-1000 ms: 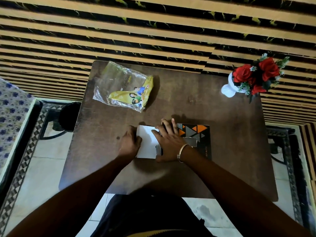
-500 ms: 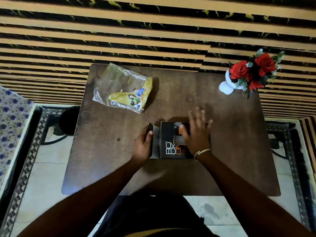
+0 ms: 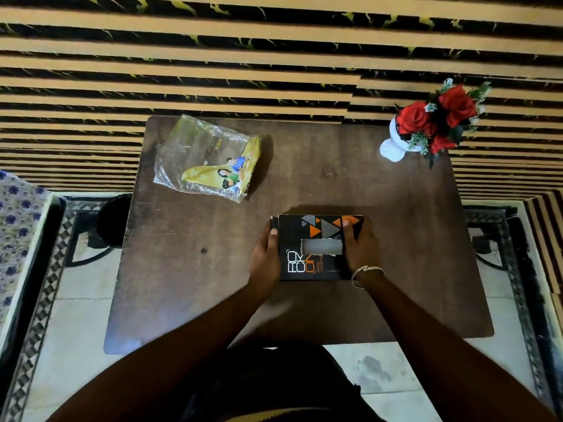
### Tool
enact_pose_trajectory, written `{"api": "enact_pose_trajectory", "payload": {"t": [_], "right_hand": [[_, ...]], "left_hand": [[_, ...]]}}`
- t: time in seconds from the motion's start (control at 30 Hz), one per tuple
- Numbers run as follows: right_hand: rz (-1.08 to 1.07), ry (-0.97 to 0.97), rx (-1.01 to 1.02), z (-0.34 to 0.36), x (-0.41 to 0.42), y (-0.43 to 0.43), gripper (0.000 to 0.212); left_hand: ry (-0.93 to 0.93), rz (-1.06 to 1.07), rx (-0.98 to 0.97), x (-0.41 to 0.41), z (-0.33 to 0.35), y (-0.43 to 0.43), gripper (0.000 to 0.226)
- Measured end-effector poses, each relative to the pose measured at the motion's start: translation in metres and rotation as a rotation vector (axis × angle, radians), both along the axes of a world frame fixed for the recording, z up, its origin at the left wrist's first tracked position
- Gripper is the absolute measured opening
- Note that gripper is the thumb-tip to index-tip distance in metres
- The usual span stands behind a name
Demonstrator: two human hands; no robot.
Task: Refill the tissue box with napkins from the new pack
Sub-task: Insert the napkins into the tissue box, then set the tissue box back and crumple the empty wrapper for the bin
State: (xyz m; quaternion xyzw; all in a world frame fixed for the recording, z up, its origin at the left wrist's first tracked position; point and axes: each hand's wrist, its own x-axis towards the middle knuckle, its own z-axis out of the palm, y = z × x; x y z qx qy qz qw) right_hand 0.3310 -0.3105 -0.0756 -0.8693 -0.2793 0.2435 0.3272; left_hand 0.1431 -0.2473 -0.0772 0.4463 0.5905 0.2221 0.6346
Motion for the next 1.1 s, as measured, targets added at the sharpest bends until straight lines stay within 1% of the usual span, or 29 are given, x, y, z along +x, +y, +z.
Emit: {"api": "enact_pose_trajectory", "payload": {"t": [0.1,0.13,0.23,0.33,0.4,0.47,0.5,0.6,0.63,0.77,0.87,0.93,1.1], "right_hand": [[0.006,0.009,-0.001,0.002,-0.001,0.000,0.033],[0.005,0.015,-0.001,0.002,-0.001,0.000,0.033],[0.017,0.024,-0.007,0.004,0.000,-0.001,0.034],[0.019,0.048,-0.016,0.004,0.001,-0.001,0.036],[0.027,0.066,-0.016,0.006,0.002,-0.001,0.037],[0.027,0.124,-0.005,0.010,0.005,-0.003,0.036],[0.021,0.165,0.002,0.012,0.006,-0.004,0.034],[-0.001,0.247,0.008,0.012,0.012,-0.014,0.036],[-0.014,0.264,0.009,0.011,0.013,-0.018,0.036],[-0.081,0.355,0.037,-0.002,0.010,-0.029,0.034],[-0.101,0.358,0.069,-0.003,0.008,-0.024,0.030],[-0.105,0.372,0.116,0.003,0.012,-0.014,0.032],[-0.108,0.366,0.146,0.019,0.038,0.038,0.040]], "left_hand": [[-0.040,-0.056,-0.053,0.010,0.013,-0.006,0.047],[-0.046,-0.082,-0.038,0.013,0.012,-0.008,0.050],[0.030,-0.131,0.014,0.016,0.013,-0.013,0.056],[0.087,-0.093,0.035,0.017,0.008,-0.012,0.055],[0.083,-0.081,0.032,0.018,0.007,-0.011,0.051],[0.059,-0.088,0.020,0.016,0.011,-0.013,0.048],[0.063,-0.102,0.001,0.014,0.012,-0.013,0.050],[0.058,-0.081,-0.042,0.009,0.011,-0.016,0.069],[0.042,-0.071,-0.053,0.007,0.012,-0.017,0.069],[0.056,-0.089,-0.033,0.008,0.008,-0.023,0.057],[0.105,-0.104,0.016,0.014,0.000,-0.017,0.064],[0.118,-0.098,0.046,0.020,-0.003,-0.007,0.070],[0.050,-0.072,0.097,0.045,0.017,0.039,0.059]]}}
